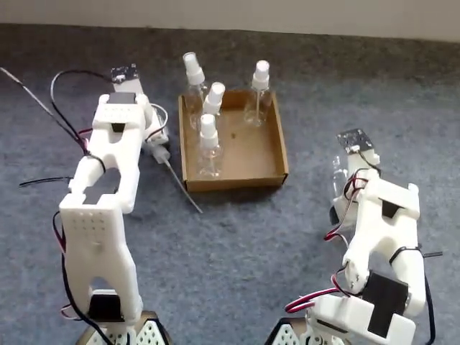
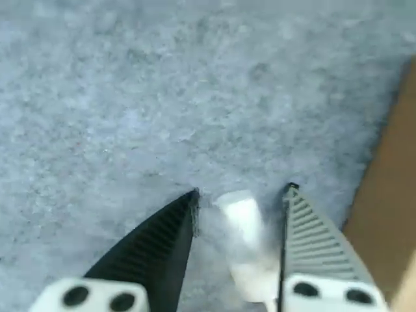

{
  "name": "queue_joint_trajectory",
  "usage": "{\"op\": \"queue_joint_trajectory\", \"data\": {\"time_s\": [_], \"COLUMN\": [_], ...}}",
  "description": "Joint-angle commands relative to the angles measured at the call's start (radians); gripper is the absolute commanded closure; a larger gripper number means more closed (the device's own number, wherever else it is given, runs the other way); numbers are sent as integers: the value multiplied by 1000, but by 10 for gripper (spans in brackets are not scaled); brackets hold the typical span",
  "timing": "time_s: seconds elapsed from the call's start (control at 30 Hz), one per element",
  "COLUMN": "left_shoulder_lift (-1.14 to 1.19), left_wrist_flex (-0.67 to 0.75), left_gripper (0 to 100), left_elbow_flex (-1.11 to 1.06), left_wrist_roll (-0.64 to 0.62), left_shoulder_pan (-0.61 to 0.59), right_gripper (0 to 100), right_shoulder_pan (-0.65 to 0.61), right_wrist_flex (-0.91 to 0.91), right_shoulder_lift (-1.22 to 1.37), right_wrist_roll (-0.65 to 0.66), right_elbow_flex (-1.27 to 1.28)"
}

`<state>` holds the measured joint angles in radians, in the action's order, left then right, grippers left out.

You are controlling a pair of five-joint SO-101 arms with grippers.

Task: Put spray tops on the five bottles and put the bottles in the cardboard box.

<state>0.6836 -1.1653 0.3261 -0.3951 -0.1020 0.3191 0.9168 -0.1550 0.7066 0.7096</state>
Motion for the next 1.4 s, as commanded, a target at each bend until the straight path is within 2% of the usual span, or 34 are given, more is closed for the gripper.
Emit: {"op": "queue_joint_trajectory", "data": {"time_s": [0.0,0.2,0.47,0.63,0.83,1.07,1.23,1.37], "left_shoulder_lift": [1,-5,-1,2,-4,-7,-5,-5], "left_wrist_flex": [3,-58,-77,-87,-100,-192,-301,-423], "left_gripper": [853,854,854,928,932,933,933,933], "left_elbow_flex": [19,27,82,65,24,97,157,211], "left_wrist_roll": [-5,-3,-3,-3,-2,120,249,305], "left_shoulder_pan": [18,13,21,15,-1,-97,-143,-133], "right_gripper": [988,988,988,988,988,961,839,812], "right_shoulder_pan": [28,94,61,61,59,56,56,54], "right_wrist_flex": [21,21,38,54,58,84,168,171], "right_shoulder_lift": [-7,-4,-7,-4,-8,-8,-10,-10], "right_wrist_roll": [11,12,6,6,5,-141,-144,-149], "right_elbow_flex": [-47,-50,-44,-42,-45,-51,-77,-124]}}
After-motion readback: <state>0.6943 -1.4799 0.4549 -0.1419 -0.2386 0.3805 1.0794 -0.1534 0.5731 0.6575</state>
